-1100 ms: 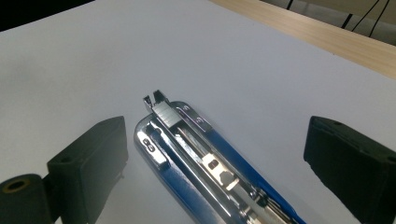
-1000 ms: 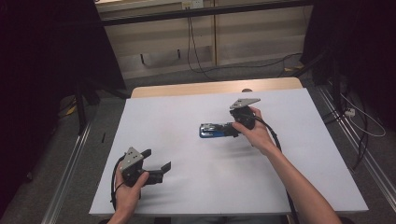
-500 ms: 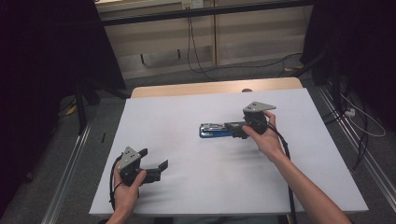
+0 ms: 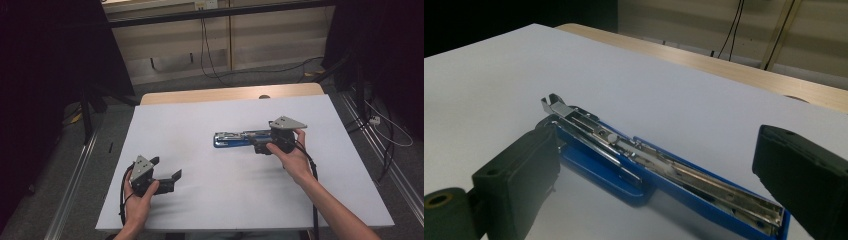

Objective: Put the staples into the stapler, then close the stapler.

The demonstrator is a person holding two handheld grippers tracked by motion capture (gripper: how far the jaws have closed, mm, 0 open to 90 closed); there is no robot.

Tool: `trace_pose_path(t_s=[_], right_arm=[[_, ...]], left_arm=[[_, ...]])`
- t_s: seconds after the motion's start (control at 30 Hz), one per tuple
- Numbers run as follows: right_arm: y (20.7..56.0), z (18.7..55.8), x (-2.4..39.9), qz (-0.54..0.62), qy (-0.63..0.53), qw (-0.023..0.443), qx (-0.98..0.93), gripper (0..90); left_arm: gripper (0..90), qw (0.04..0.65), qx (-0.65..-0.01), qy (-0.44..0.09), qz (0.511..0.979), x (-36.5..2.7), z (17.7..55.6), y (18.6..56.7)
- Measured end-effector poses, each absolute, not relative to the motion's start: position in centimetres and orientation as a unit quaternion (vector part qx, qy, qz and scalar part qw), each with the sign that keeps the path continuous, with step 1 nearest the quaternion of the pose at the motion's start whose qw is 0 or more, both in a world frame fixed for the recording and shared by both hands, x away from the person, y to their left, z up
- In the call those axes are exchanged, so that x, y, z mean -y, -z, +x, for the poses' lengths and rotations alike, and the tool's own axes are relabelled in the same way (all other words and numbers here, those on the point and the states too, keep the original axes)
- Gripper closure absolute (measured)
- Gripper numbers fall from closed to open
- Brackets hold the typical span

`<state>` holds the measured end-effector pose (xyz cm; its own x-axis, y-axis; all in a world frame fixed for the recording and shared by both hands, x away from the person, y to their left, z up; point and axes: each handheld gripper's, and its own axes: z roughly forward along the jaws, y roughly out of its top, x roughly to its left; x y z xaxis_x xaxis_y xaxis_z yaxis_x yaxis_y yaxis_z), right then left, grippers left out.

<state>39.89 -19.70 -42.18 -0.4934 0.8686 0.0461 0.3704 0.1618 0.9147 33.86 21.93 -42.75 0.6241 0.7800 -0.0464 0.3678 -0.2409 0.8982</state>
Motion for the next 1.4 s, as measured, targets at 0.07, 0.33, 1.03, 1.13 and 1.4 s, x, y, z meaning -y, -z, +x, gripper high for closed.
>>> trace_pose_path(t_s=[0.07,0.33,1.03,1.13,1.4], right_arm=[[42.3,39.4,20.0,0.432,-0.481,0.264,-0.715,4.7],[42.7,38.1,20.9,0.435,-0.481,0.273,-0.71,4.3],[42.7,35.5,23.6,0.449,-0.463,0.302,-0.702,2.2],[42.8,35.6,23.7,0.45,-0.463,0.307,-0.699,2.1],[43.2,35.7,23.7,0.453,-0.46,0.305,-0.7,4.0]], left_arm=[[4.4,0.48,-0.364,-0.225,0.766,-21.5,33.8,42.6],[5.1,0.486,-0.362,-0.211,0.767,-20.5,34.4,42.5],[7.2,0.494,-0.354,-0.187,0.771,-19.4,36.2,42.4],[7.4,0.495,-0.361,-0.184,0.769,-19.3,36.6,42.5],[7.3,0.503,-0.351,-0.183,0.768,-17.7,37.7,41.9]])
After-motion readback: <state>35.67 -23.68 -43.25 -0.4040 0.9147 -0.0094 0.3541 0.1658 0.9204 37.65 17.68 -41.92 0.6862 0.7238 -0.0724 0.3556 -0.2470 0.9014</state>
